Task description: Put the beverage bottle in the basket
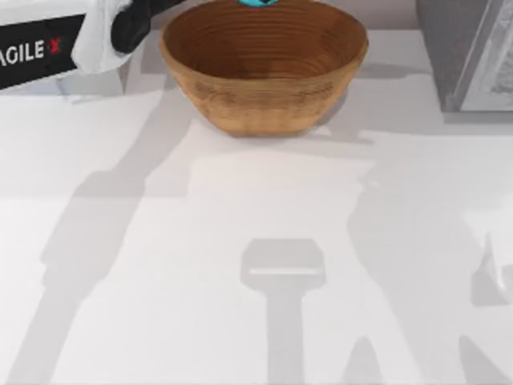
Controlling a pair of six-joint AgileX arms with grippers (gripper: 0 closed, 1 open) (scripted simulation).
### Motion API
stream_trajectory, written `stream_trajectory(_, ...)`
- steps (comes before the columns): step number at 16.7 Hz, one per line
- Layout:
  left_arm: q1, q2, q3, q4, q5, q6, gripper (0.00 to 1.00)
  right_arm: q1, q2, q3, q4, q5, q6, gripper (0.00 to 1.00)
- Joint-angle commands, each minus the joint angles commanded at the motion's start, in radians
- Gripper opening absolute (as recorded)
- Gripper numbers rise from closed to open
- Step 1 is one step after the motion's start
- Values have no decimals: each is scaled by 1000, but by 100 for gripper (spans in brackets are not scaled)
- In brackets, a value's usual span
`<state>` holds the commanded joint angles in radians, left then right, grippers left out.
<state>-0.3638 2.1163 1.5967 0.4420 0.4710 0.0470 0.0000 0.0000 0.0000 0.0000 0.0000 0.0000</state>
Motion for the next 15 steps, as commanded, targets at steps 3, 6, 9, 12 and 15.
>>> stream_trajectory(3, -14, 26, 25, 10, -12, -1, 0, 0, 0, 0, 0, 0, 0, 100)
stream_trajectory(6, -14, 26, 25, 10, -12, -1, 8, 0, 0, 0, 0, 0, 0, 100)
stream_trajectory(9, -14, 26, 25, 10, -12, -1, 30, 0, 0, 0, 0, 0, 0, 100)
stream_trajectory(12, -14, 26, 25, 10, -12, -1, 53, 0, 0, 0, 0, 0, 0, 100)
stream_trajectory(15, -14, 26, 25, 10, -12, -1, 75, 0, 0, 0, 0, 0, 0, 100)
